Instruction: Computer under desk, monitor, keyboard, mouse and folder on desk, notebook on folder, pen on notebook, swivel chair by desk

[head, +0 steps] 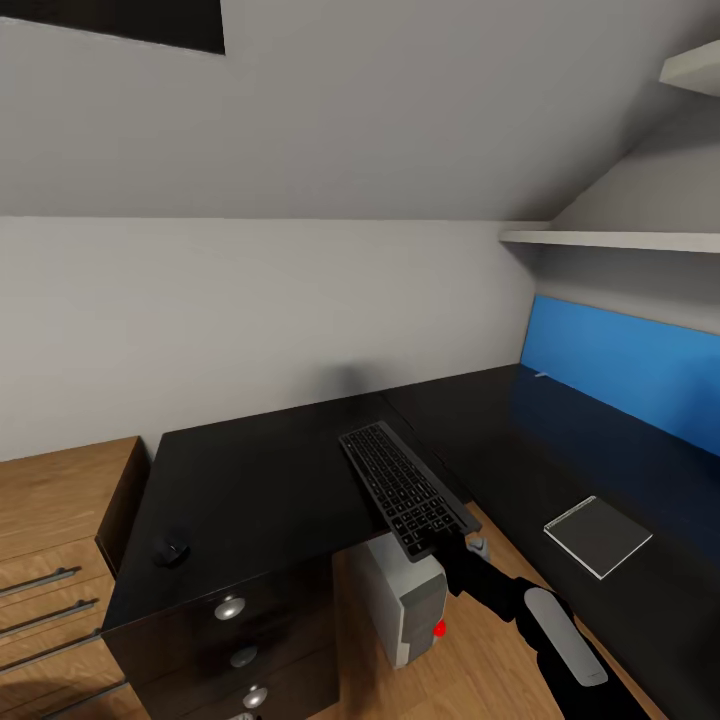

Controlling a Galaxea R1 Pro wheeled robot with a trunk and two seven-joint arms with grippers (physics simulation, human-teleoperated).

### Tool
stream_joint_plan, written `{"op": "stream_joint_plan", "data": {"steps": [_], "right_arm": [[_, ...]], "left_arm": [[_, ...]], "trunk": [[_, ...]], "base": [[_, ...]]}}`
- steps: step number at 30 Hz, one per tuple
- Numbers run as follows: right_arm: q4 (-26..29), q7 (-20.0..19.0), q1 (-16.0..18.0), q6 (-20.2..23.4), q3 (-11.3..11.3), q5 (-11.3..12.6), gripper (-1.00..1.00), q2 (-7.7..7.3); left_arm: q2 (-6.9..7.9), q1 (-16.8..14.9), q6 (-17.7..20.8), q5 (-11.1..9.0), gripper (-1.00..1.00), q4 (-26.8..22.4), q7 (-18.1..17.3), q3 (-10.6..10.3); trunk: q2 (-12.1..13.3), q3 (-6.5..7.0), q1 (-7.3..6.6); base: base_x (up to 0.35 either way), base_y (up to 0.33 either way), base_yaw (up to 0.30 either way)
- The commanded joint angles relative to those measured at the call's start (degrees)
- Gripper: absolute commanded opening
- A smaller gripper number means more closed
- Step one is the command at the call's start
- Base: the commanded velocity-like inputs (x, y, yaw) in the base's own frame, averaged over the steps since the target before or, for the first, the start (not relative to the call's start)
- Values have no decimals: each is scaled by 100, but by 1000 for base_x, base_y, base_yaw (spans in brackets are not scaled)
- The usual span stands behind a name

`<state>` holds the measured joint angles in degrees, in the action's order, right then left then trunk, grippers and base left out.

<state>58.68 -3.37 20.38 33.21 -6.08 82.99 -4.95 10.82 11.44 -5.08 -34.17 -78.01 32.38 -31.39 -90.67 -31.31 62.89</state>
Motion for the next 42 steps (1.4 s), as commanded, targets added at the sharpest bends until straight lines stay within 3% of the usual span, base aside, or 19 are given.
{"op": "stream_joint_plan", "data": {"steps": [1,14,28,29,42], "right_arm": [[-15,123,1,13,-7,-191,-100,-6],[-15,118,1,19,-7,-187,-100,-12],[-15,118,1,11,-7,-195,-100,-6],[-15,119,1,10,-7,-195,100,-6],[-6,113,2,10,-7,-195,100,-12]], "left_arm": [[7,-2,-50,-62,100,-4,22,-17],[0,-2,-45,-64,100,-1,22,-17],[-1,-3,-45,-64,100,2,22,-17],[1,-2,-45,-64,100,0,22,-17],[3,-4,-46,-62,100,56,13,-17]], "trunk": [[-2,-5,0],[319,138,-175],[319,138,-175],[319,138,-175],[319,138,-175]], "base": [[0,0,0],[0,0,0],[0,0,0],[0,0,0],[-32,0,0]]}}
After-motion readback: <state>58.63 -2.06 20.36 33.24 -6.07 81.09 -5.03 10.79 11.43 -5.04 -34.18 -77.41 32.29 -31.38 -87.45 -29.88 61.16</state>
